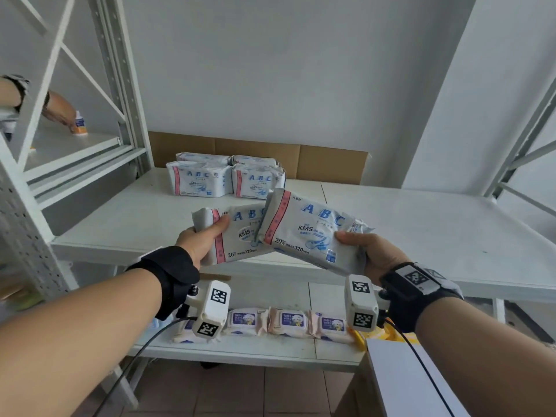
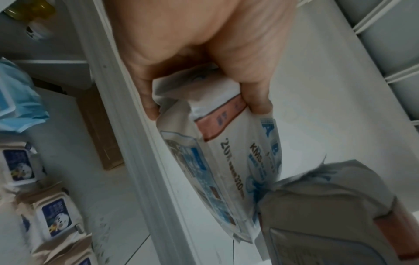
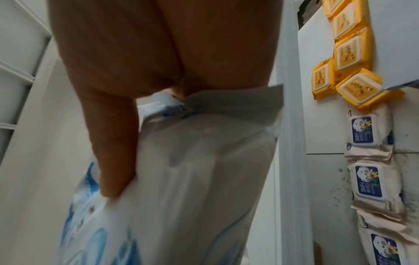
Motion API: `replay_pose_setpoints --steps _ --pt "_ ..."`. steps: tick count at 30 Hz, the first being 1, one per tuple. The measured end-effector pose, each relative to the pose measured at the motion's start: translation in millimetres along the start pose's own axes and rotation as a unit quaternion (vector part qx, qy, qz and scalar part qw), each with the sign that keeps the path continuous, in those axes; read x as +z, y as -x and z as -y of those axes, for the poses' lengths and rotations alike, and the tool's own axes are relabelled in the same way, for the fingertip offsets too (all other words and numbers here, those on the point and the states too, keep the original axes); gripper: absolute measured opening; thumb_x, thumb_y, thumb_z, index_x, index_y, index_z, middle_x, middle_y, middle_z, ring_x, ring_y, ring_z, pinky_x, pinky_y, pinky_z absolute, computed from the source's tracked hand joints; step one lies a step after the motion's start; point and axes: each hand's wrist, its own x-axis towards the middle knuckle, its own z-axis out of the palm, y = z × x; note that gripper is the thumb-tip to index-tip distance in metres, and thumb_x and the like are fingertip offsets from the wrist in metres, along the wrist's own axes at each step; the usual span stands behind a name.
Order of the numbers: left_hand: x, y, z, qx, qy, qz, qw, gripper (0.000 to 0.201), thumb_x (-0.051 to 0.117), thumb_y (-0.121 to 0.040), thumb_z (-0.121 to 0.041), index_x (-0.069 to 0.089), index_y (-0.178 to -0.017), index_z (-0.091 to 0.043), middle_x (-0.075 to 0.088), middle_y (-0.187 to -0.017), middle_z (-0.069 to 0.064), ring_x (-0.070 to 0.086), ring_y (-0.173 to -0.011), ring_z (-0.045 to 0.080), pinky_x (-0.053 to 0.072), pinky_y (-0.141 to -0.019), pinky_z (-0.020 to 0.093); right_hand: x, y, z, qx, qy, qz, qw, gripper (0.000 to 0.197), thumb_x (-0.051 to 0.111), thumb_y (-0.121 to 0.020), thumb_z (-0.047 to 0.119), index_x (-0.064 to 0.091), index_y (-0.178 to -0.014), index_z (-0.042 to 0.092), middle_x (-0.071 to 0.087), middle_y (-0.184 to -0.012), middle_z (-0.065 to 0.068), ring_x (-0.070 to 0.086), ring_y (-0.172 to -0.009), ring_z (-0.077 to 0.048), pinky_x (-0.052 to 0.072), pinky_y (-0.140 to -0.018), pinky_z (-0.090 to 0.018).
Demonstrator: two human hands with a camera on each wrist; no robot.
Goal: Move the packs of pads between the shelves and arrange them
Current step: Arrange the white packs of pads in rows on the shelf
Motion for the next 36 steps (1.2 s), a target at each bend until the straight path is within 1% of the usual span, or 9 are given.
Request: replay_pose_setpoints --steps 4,8,11,13,16,20,26,31,36 --pt "-24 -38 -10 0.004 0.012 -0.010 1.000 0.063 0.074 -0.073 -0.046 0.058 -0.119 -0.007 0.069 -0.109 0.013 0.065 -0.095 0.027 0.048 -0.080 0.033 23 -32 6 -0.005 0.044 -0.012 0.999 0.061 0.068 -0.066 0.004 0.053 -0.125 -0.002 0.062 -0.120 -0.026 0.065 -0.098 -0.039 0.060 -0.071 -0.045" --pt "-43 -81 -17 0.007 0.004 -0.023 1.000 0.063 0.071 -0.076 -0.048 0.056 -0.122 -0.008 0.068 -0.112 0.014 0.065 -0.094 0.028 0.048 -0.081 0.032 30 -73 14 -0.017 0.053 -0.019 0.998 0.062 0.068 -0.066 0.004 0.052 -0.126 -0.003 0.060 -0.123 -0.028 0.060 -0.105 -0.041 0.057 -0.077 -0.047" --pt "-61 -119 -25 0.030 -0.015 -0.045 0.998 0.064 0.070 -0.077 -0.047 0.055 -0.125 -0.008 0.067 -0.115 0.015 0.066 -0.100 0.030 0.050 -0.093 0.039 34 -116 21 -0.025 0.065 -0.029 0.997 0.046 0.065 -0.074 -0.003 0.054 -0.119 -0.008 0.059 -0.122 -0.030 0.062 -0.100 -0.042 0.060 -0.068 -0.045" --pt "-71 -142 -31 0.040 -0.026 -0.056 0.997 0.063 0.071 -0.077 -0.045 0.056 -0.126 -0.008 0.066 -0.117 0.016 0.066 -0.102 0.031 0.049 -0.097 0.045 35 -144 23 -0.026 0.079 -0.044 0.996 0.052 0.067 -0.073 -0.006 0.051 -0.122 -0.013 0.060 -0.120 -0.031 0.064 -0.098 -0.042 0.060 -0.061 -0.045" --pt "-84 -174 -38 0.043 -0.033 -0.063 0.997 0.060 0.071 -0.077 -0.041 0.057 -0.124 -0.007 0.066 -0.117 0.017 0.066 -0.101 0.032 0.049 -0.096 0.049 39 -182 23 -0.011 0.101 -0.070 0.992 0.073 0.079 -0.057 -0.002 0.048 -0.124 -0.008 0.063 -0.116 -0.029 0.066 -0.098 -0.044 0.059 -0.067 -0.052" --pt "-94 -211 -45 0.029 -0.040 -0.037 0.998 0.056 0.069 -0.080 -0.039 0.055 -0.124 -0.007 0.066 -0.118 0.017 0.065 -0.104 0.032 0.048 -0.098 0.051 46 -227 20 -0.005 0.141 -0.093 0.986 0.081 0.089 -0.037 0.005 0.054 -0.110 0.003 0.068 -0.108 -0.023 0.069 -0.089 -0.041 0.056 -0.077 -0.057" --pt "-98 -263 -56 0.021 -0.052 0.028 0.998 0.045 0.060 -0.090 -0.026 0.050 -0.130 -0.006 0.062 -0.123 0.018 0.061 -0.112 0.033 0.045 -0.101 0.047 54 -279 15 0.000 0.195 -0.093 0.976 0.113 0.097 -0.019 0.020 0.048 -0.120 0.009 0.064 -0.114 -0.021 0.069 -0.091 -0.041 0.055 -0.078 -0.057" --pt "-105 -296 -70 0.018 -0.064 0.084 0.994 0.043 0.054 -0.093 -0.017 0.046 -0.135 -0.008 0.059 -0.127 0.019 0.057 -0.117 0.035 0.042 -0.104 0.049 54 -304 13 0.009 0.231 -0.095 0.968 0.064 0.084 -0.055 -0.003 0.056 -0.111 0.009 0.068 -0.109 -0.021 0.066 -0.098 -0.041 0.051 -0.087 -0.059" --pt "-117 -319 -69 0.008 -0.091 0.124 0.988 0.034 0.053 -0.093 -0.010 0.050 -0.126 -0.010 0.058 -0.128 0.016 0.056 -0.116 0.029 0.040 -0.103 0.038 53 -322 11 0.028 0.224 -0.102 0.969 0.065 0.066 -0.062 -0.025 0.055 -0.116 0.010 0.065 -0.113 -0.023 0.061 -0.105 -0.041 0.047 -0.095 -0.059"
